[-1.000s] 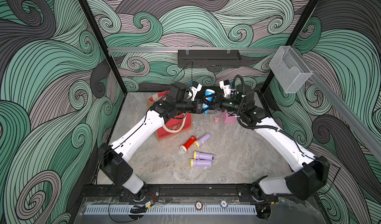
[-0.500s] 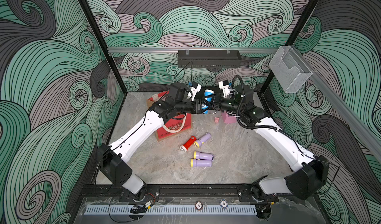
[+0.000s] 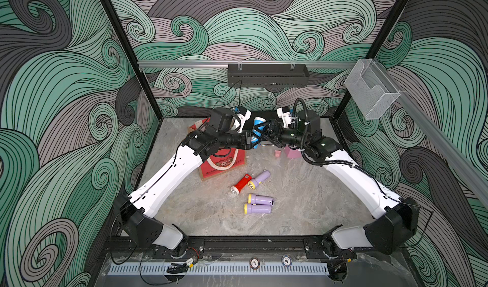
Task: Put the flashlights into the tote bags
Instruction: Place the flashlight in the canvas bag.
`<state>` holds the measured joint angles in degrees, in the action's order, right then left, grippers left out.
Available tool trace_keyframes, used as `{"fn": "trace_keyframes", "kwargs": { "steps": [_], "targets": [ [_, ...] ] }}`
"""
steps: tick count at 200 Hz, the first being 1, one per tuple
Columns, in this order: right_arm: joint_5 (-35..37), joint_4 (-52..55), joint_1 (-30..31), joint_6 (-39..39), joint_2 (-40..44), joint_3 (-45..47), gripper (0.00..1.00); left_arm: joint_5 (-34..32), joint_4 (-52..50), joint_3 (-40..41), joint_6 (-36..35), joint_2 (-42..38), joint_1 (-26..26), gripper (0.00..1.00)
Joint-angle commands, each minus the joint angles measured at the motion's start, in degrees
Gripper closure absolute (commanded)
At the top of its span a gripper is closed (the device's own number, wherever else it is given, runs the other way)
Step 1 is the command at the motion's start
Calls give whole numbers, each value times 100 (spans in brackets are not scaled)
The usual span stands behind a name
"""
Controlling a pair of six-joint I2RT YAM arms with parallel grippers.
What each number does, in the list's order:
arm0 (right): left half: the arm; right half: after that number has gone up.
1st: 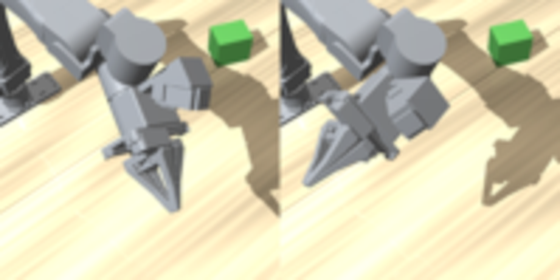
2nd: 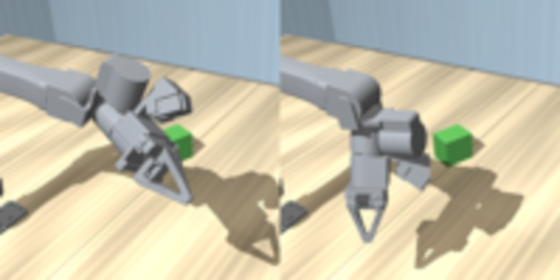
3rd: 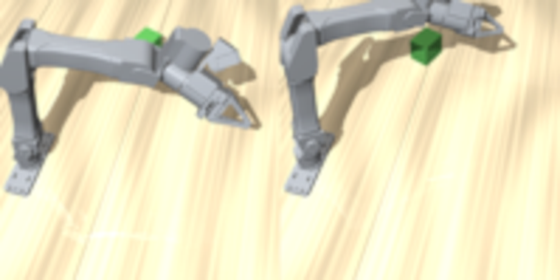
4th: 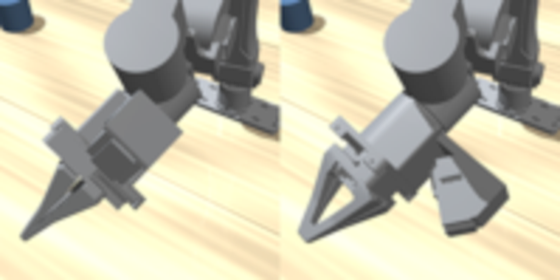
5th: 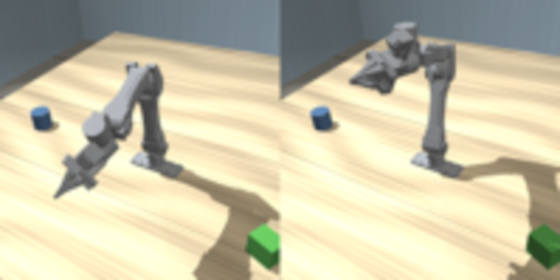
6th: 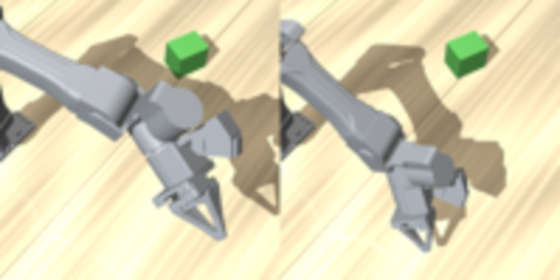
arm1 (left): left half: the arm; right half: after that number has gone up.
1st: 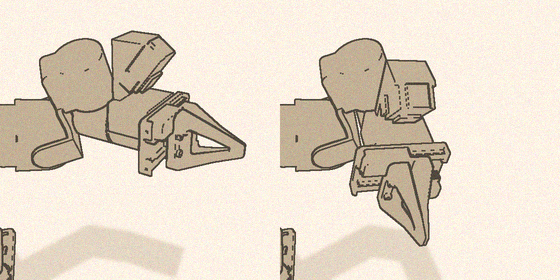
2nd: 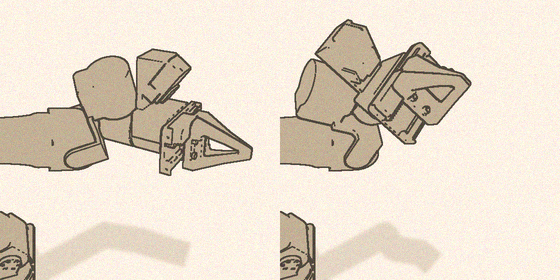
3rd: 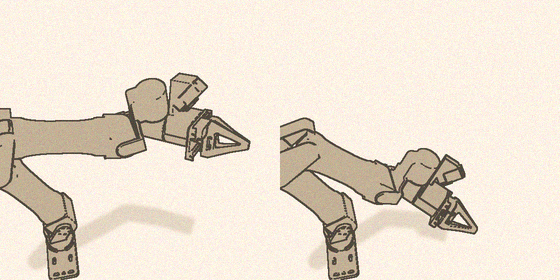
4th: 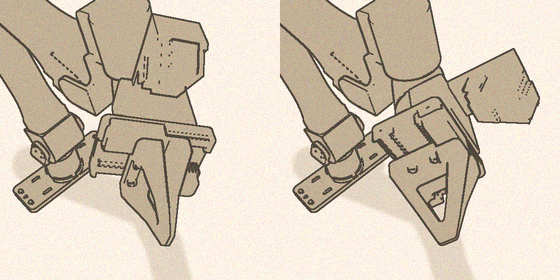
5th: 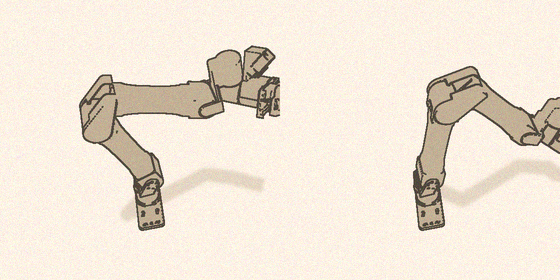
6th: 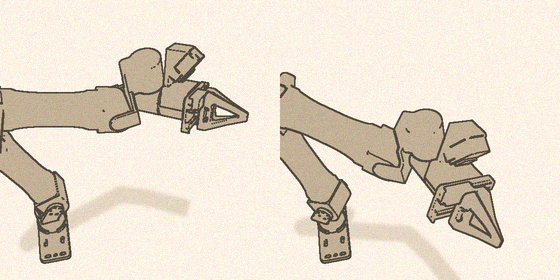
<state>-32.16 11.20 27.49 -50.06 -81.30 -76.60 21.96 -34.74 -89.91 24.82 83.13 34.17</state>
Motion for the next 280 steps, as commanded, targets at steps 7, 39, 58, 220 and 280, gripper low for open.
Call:
{"fn": "trace_keyframes", "kwargs": {
  "steps": [7, 39, 58, 220, 280],
  "targets": [
    [281, 541, -51, 275, 120, -231, 0, -749, -704, -100, -65, -456, -473, 100],
    [498, 1181, -68, 604, 201, -323, 1, -1053, -1124, -238, -106, -504, -956, 100],
    [712, 1631, -94, 737, 201, -377, 0, -1334, -1385, -460, -50, -340, -1200, 100],
    [1194, 2456, -121, 858, 197, -247, 0, -2797, -2164, -1427, 656, 2004, -1453, 100],
    [1368, 2828, -121, 866, 20, -235, 0, -2846, -2552, -1662, 788, 2798, -1383, 100]
  ]
}}
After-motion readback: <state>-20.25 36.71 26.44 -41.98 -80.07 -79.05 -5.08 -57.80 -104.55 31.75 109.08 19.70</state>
